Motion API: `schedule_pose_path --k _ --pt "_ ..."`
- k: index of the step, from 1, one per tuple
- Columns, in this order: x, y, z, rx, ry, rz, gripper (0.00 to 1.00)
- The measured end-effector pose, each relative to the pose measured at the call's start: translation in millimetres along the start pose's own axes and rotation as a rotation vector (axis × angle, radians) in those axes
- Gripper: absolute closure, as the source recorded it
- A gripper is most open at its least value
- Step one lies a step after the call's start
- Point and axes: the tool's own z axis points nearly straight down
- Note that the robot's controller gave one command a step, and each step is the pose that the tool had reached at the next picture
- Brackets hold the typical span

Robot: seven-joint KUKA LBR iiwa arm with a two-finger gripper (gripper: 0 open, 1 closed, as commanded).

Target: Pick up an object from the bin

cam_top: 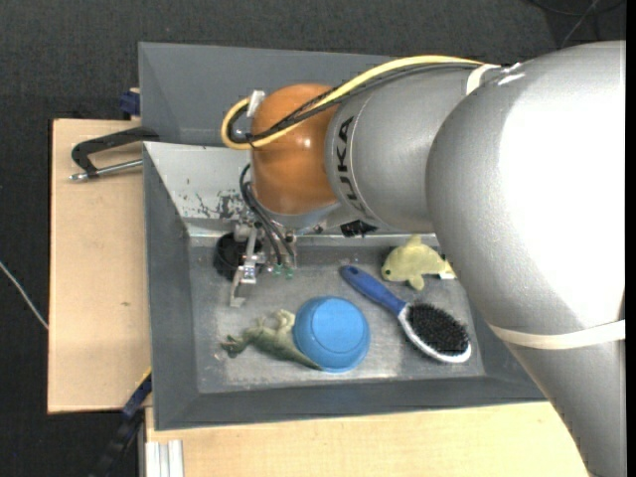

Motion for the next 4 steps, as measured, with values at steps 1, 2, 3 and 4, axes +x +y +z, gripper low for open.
schedule_pose_path --k 1,2,3,4 --pt "-6.1 2 -11 0.006 0.009 0.156 0.0" --pt "-9.0 -7 -11 0.007 0.01 0.329 0.0" --pt "-11.1 -4 4 0.003 0.003 0.349 0.0" --pt "-7.7 15 10 -0.004 -0.011 0.752 0.0"
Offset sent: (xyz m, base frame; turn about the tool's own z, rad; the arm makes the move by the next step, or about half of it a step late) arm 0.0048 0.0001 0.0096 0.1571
